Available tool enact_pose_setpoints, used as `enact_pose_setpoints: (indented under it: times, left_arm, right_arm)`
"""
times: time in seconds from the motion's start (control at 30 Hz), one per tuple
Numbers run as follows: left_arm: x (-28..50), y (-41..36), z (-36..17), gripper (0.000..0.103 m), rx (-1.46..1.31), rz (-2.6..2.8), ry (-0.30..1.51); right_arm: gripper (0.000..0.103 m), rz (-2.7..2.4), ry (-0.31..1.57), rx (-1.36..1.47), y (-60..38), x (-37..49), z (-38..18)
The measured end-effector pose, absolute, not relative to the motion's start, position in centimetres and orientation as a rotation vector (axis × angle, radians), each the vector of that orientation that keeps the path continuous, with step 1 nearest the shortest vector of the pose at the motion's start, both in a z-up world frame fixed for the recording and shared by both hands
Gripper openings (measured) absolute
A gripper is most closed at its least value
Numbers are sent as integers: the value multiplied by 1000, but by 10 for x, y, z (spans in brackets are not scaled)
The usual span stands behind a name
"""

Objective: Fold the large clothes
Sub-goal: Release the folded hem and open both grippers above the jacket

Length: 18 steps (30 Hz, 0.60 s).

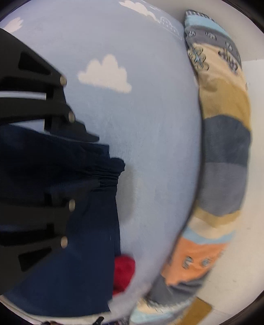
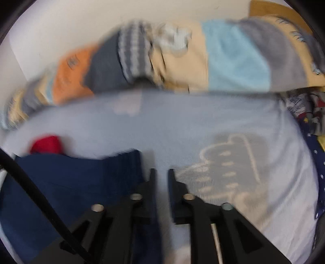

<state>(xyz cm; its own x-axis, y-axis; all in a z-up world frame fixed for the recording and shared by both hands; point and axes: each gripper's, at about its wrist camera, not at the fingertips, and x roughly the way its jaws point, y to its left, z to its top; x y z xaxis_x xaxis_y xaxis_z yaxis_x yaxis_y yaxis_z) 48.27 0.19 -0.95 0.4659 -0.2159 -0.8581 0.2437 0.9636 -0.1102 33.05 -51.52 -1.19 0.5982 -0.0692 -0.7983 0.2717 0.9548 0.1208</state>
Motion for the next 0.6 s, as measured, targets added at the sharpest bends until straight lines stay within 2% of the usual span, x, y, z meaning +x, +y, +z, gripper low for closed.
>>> enact_pose_setpoints:
  times: [0.03, 0.07, 0.17, 0.3, 0.4, 0.53, 0.6]
  left_arm:
    - [474, 11, 4, 54, 31, -288, 1017]
    - [463, 21, 17, 54, 44, -269, 977]
    - [419, 44, 50, 54, 21, -274, 880]
    - [340, 28, 65, 54, 82, -323, 808]
    - [282, -2, 47, 54, 140, -333, 789]
    - [253, -29, 10, 57, 253, -280, 781]
    - [266, -31, -33, 63, 317, -285, 911]
  right_arm:
    - [37, -167, 871, 193, -500, 317, 4]
    - [39, -132, 855, 166, -488, 307, 13]
    - [40, 19, 830, 122, -431, 271, 37]
    - [40, 154, 853, 42, -343, 235, 42]
    - [40, 243, 880, 12, -283, 217, 32]
    - [41, 233, 911, -110, -235, 206, -2]
    - [47, 199, 964, -115, -238, 210, -26]
